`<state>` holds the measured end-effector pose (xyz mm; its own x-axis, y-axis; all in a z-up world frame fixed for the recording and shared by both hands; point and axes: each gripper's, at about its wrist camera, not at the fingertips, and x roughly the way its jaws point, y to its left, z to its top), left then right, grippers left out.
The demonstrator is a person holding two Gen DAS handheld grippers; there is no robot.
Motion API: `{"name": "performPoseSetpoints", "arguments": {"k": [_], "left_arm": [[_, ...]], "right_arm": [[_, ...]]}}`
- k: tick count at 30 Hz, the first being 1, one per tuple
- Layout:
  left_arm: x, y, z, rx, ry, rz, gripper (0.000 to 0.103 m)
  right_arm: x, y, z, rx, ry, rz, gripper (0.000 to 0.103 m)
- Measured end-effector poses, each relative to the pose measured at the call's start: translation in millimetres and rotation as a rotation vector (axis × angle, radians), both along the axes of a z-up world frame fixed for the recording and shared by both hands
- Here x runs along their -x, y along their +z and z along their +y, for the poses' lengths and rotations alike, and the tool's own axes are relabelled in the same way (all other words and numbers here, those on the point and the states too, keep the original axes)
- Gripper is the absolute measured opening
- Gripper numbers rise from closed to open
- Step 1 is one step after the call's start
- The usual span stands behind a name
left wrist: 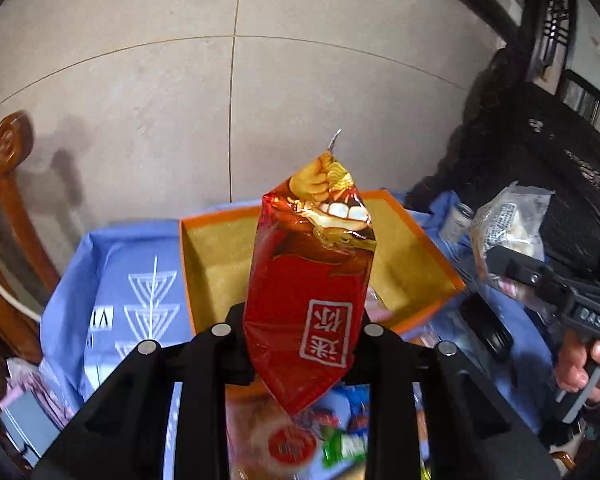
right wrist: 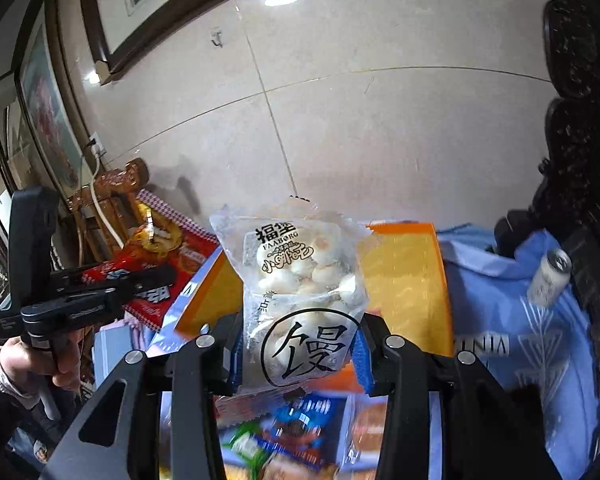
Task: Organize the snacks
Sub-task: 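Open both tools to drop the red bag and bun bag into the box, then grasp the yellow-green bag with the right tool while the left tool grasps the yellow bread bag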
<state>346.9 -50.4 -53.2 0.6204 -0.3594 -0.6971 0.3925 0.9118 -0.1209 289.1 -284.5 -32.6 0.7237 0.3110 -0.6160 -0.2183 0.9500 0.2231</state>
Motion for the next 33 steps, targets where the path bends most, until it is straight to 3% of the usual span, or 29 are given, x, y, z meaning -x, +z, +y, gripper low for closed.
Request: {"name": "performPoseSetpoints", "arguments": {"k": [6,7,8,9,10,14,23,26,33], "left_arm": [[-45,-7,-19,-0.032,0.007,0.015,0.030],[-50,-9,-19,-0.030,0.022,0.020,0.041],[-52,-9,-19,-0.038,0.046,0.023,0.078],[-55,-6,-17,-0.050,0.087,0.017,0.099],[-52,-2,-13,-0.051,0.131,-0.007,0.099],[-31,12,6,-0.004,0.127,-0.056,0.099],[38,-11,39,0.014,0.166,0.031,0.099],[72,-23,42,0.001,0.163,0.048,0.099],[156,-74,58,-0.039,0.193,0.156,0.099]], "right_arm": [[-47,-8,2,0.027,-0.004,0.013,0.044],[-54,-11,3,0.035,-0.007,0.025,0.050],[-59,-13,4,0.054,-0.026,0.036,0.062],[-60,-13,3,0.067,-0.054,0.036,0.089],[-57,-11,3,0.071,-0.080,0.024,0.095],[-25,0,1,0.028,-0.049,-0.013,0.095],[71,9,1,-0.028,0.000,0.014,0.095],[105,-3,1,-0.018,-0.001,0.048,0.095],[179,-76,16,0.020,0.035,0.237,0.090]]}}
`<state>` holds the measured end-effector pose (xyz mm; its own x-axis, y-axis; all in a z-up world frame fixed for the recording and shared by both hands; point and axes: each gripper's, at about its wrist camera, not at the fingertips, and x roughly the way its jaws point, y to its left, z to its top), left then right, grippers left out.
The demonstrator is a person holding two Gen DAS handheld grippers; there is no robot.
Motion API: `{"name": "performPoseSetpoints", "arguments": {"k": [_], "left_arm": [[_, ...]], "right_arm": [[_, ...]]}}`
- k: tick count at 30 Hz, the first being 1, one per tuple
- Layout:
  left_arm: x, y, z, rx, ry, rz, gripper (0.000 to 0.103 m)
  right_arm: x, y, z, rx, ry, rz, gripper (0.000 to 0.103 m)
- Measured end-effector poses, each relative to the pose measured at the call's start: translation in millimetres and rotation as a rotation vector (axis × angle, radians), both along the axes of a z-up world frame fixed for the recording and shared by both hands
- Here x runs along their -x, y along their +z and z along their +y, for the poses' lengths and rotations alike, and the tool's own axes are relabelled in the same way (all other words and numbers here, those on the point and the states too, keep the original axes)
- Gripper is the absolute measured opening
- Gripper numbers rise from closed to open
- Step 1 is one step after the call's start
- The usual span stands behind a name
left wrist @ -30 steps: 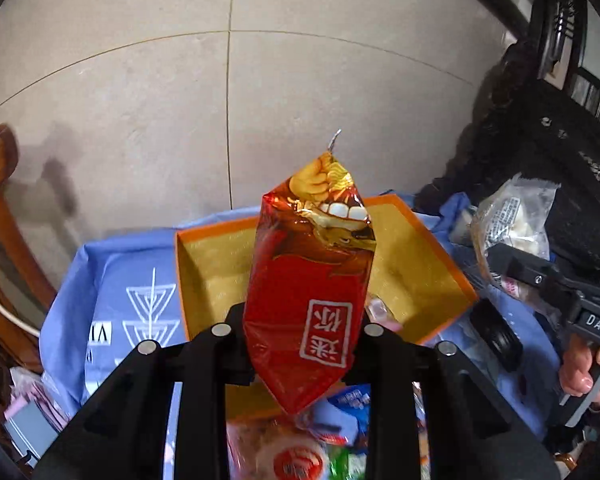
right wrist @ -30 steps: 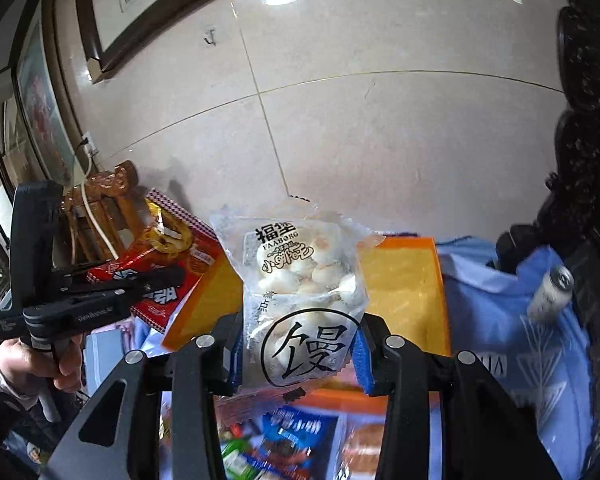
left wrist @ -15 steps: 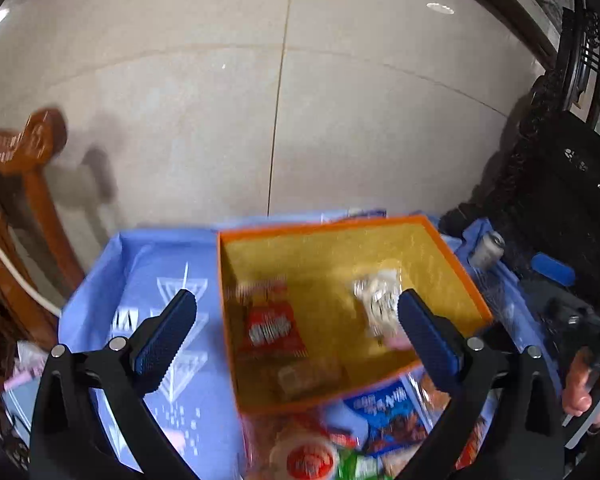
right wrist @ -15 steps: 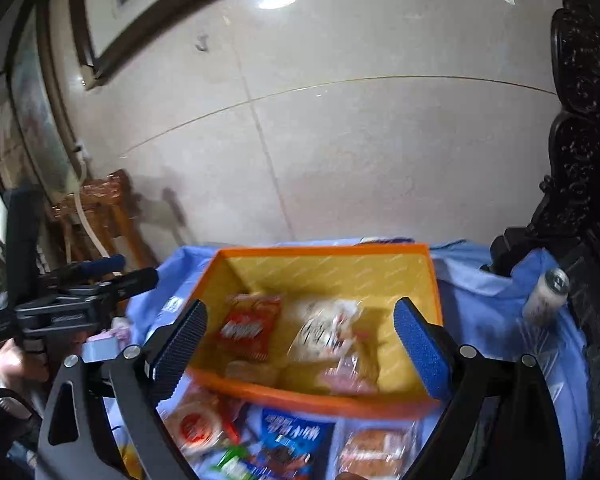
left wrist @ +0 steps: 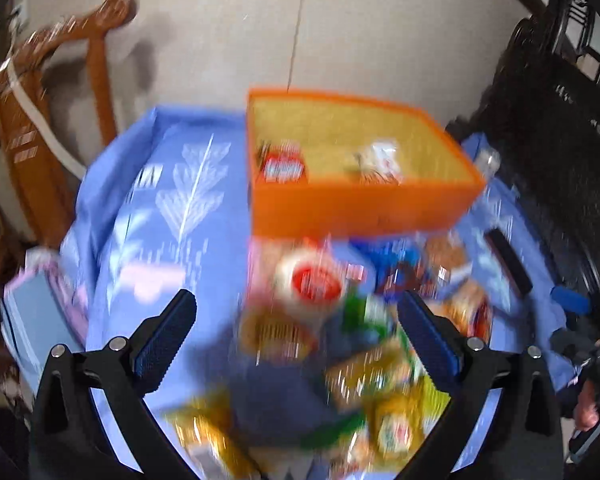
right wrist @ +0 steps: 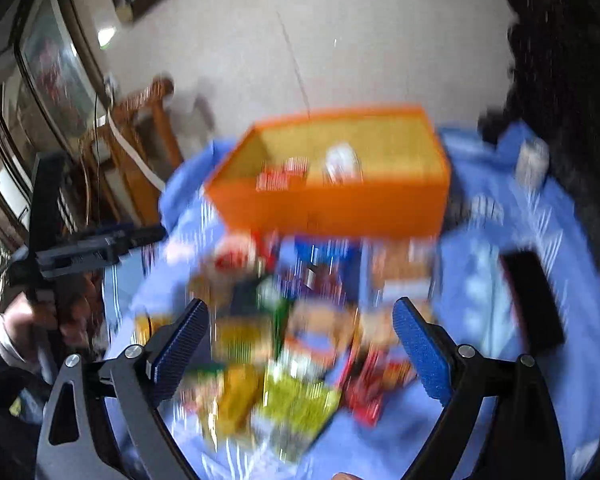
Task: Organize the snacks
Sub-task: 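Grasp the yellow-green bag with the right tool while the left tool grasps the yellow bread bag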
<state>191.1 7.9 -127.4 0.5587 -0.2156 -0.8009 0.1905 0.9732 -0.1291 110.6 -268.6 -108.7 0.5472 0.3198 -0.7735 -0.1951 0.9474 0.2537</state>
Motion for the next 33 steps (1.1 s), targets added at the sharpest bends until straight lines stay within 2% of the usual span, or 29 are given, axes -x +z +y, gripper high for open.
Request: {"name": "performPoseSetpoints", "arguments": {"k": [5,11,14,20,23,25,29,33], "left_arm": [[41,-25,28,0.030,0.081,0.072,0.099],[72,-31,52,-0.009,0.108,0.083,0.099],[79,-31,68,-0.015,0.131,0.088,0.099],[85,-35,90,-0.028,0.170,0.097,0.099],[85,-46,89,-0.075,0.134,0.095,0.099],[85,-54,83,-0.120,0.088,0.087,0.099],[81,-71,69,-0.233,-0.035,0.073,0.099],[71,-90,66,-0.237,-0.120,0.101,0.099]], "right_arm": [[19,-55,10,0.007,-0.019,0.132,0.081],[21,-104,28,-0.005,-0.051,0.251,0.075],[19,-119,32,-0.012,-0.095,0.284,0.073],[15,-125,35,-0.030,-0.145,0.270,0.069],[13,-125,41,0.012,-0.123,0.255,0.067],[13,-126,50,0.093,-0.076,0.230,0.065],[17,-123,45,0.120,-0.073,0.238,0.060],[22,-123,26,0.130,-0.095,0.264,0.058]]}}
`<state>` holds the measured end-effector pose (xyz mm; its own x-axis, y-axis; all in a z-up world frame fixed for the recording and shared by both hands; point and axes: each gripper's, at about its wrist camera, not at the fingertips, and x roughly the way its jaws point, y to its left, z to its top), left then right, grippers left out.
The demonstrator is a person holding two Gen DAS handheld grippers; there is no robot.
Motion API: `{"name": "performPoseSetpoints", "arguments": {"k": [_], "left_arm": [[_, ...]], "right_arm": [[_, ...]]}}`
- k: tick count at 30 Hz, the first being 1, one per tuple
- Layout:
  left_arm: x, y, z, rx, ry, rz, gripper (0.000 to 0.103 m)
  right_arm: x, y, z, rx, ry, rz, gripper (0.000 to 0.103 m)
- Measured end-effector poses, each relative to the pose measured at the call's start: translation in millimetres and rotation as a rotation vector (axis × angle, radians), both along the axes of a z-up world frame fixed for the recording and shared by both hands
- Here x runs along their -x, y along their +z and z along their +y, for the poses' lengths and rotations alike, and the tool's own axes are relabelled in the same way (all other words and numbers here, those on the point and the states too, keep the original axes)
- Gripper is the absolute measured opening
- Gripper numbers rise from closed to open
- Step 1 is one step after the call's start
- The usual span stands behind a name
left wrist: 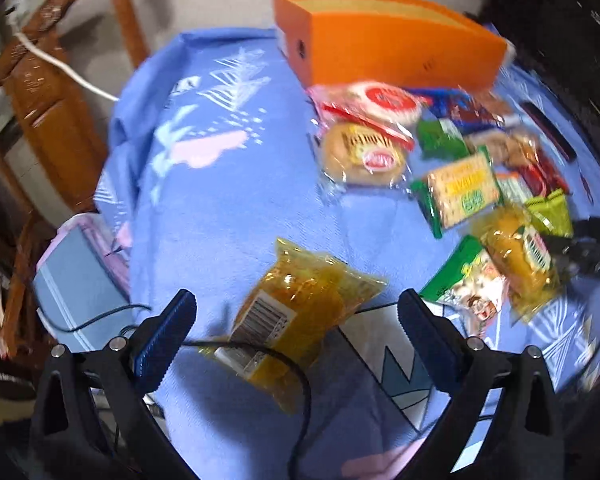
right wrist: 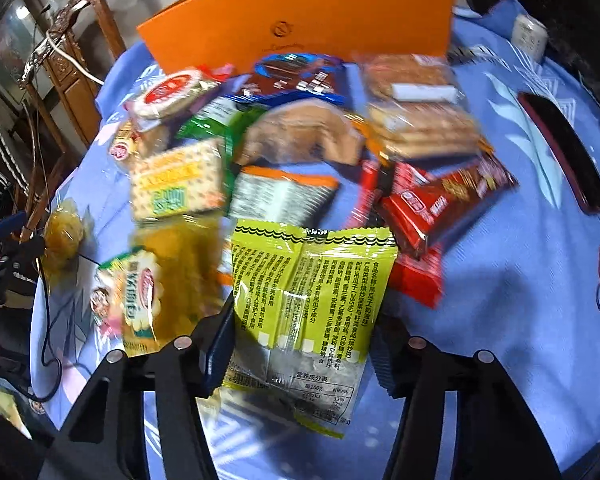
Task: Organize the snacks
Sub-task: 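Grasp the yellow-green bag with the right tool while the left tool grasps the yellow bread bag, then lift both held bags and carry them over the orange box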
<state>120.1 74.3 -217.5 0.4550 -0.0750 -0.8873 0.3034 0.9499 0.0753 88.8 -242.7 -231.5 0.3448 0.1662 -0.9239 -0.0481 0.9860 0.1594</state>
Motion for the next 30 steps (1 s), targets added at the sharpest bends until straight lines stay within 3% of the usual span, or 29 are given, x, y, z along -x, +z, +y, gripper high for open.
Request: {"name": "performPoseSetpoints", "arguments": {"k": [4,8,10,12,14,21,30], "left_arm": [[-8,-21,-1,-0.012,-0.065,0.044,0.099],[-14,-40,5,-0.015,-0.068,0.075,0.098],[-12,-42,7,-0.010,-0.065,0.066,0.086],[-12,-43,9,0.003,-0.063,0.076,0.064],[-13,-43,10,0.029,-0.059,0.081,0.053],[-4,-18,11,0.107,-0.011,0.026,0.043],[0,33,11,0.213,0.010,-0.065,0.041]], "right_arm": [[5,0,-14,0.011,-0.025,0.002,0.058],[7,-1,-17,0.010,-0.033,-0.002,0.059],[8,-2,-18,0.010,-0.036,-0.002,0.059],[9,-1,-19,0.011,-0.037,-0.003,0.059],[6,-2,-16,0.016,-0.034,-0.006,0.059],[8,0,-15,0.004,-0.036,-0.018,0.058],[19,29,-25,0.014,-0.045,-0.117,0.057]]}}
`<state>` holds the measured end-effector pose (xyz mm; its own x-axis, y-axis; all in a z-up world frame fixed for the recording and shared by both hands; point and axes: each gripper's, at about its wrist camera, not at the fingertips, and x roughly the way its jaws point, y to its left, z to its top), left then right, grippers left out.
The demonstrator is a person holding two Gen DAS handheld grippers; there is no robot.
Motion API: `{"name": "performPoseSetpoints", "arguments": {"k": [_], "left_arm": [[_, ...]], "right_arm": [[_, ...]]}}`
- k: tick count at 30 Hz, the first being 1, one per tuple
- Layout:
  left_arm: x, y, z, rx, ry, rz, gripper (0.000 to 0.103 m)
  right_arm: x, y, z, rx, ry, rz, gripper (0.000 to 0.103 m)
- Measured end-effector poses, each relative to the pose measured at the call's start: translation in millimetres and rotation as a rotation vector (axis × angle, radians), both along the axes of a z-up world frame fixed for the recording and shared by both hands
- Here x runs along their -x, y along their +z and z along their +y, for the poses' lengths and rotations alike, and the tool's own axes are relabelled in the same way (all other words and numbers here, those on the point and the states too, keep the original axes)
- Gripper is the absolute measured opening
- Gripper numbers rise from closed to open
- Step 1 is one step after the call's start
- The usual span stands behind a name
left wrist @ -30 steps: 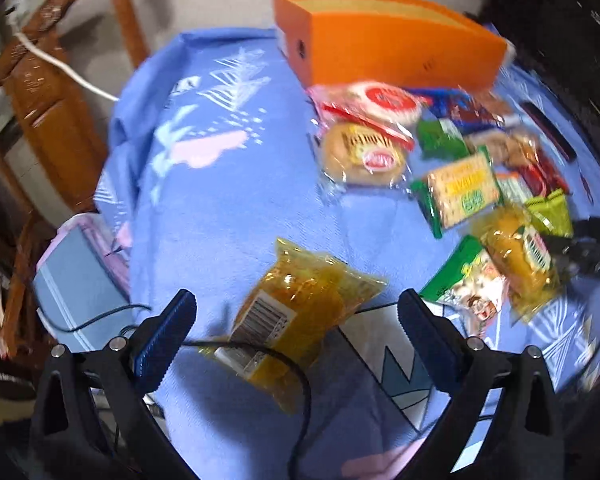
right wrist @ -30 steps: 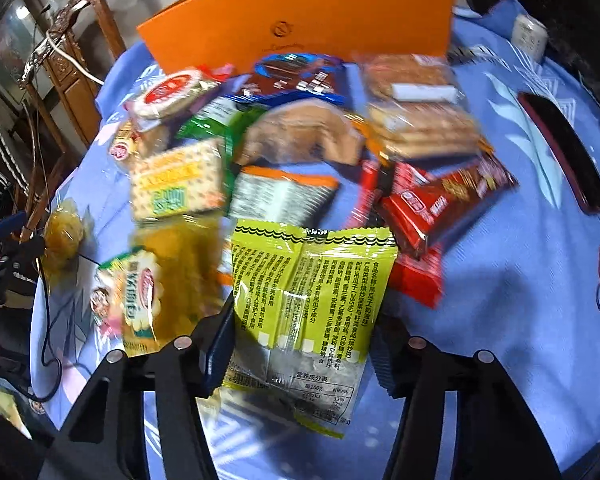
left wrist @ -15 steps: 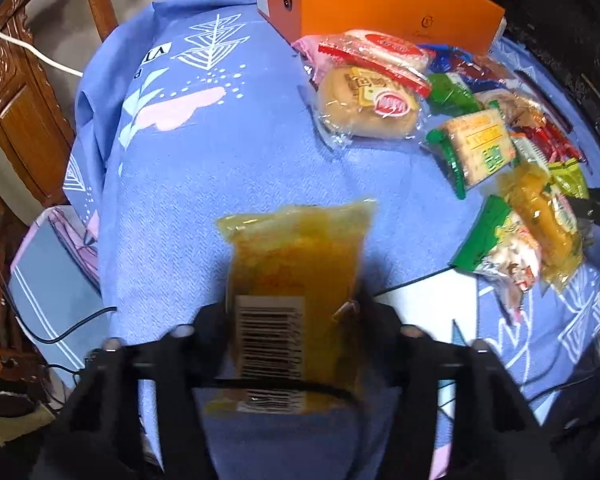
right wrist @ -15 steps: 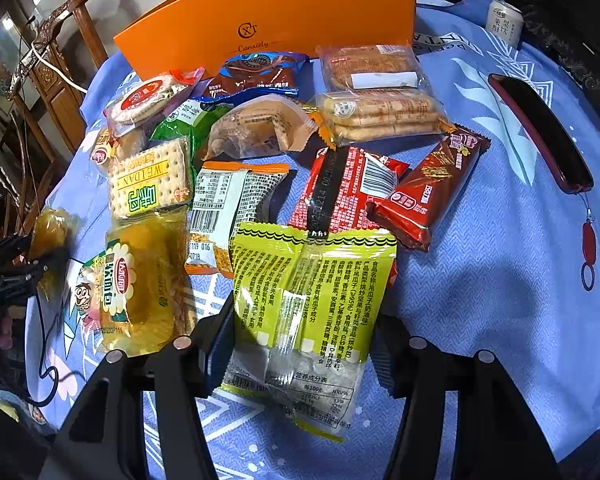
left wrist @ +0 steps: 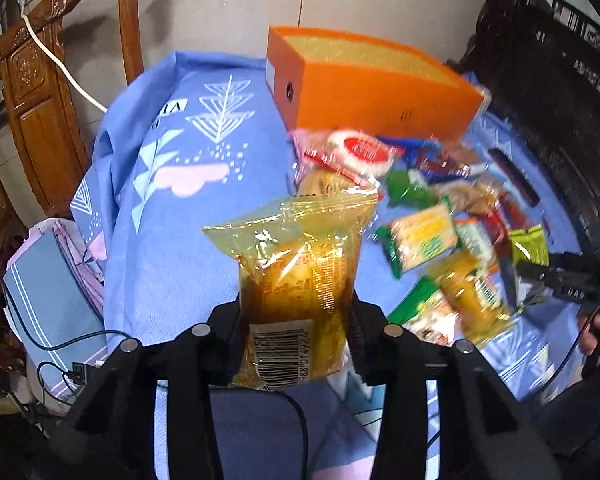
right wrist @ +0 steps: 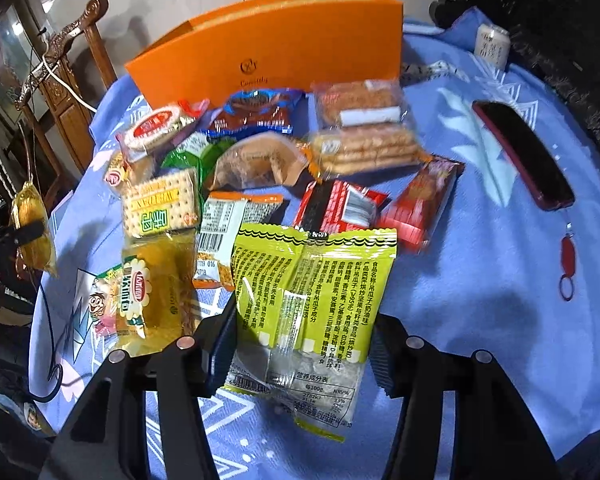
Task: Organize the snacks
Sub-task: 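Lift both held bags and carry them over the orange box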
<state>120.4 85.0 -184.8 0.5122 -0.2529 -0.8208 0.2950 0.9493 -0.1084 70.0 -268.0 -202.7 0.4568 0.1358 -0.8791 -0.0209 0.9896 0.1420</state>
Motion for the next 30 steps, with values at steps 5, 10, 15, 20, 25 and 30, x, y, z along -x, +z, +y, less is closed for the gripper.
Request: {"name": "performPoseSetpoints", "arguments": {"k": [5,10,15,20,25,30], "left_arm": [[2,30,-8,0.055,-0.011,-0.054,0.041],[4,65,-21,0.088,-0.048,-0.125,0.041],[1,90,-35,0.110,-0.074,-0.177,0.041],[-11,112,-51,0.137,-0.100,-0.222,0.041],[-30,126,-67,0.150,-0.117,-0.256,0.041],[-61,140,-85,0.147,-0.132,-0.276,0.041]], "right_arm": [[6,20,-6,-0.006,-0.014,-0.057,0.056],[11,49,-12,-0.019,-0.038,-0.138,0.056],[9,81,-22,-0.046,-0.060,-0.225,0.056],[-1,107,-25,-0.054,-0.061,-0.287,0.056],[-19,132,-27,-0.054,-0.057,-0.342,0.056],[-50,156,-29,-0.054,-0.041,-0.393,0.056]]}}
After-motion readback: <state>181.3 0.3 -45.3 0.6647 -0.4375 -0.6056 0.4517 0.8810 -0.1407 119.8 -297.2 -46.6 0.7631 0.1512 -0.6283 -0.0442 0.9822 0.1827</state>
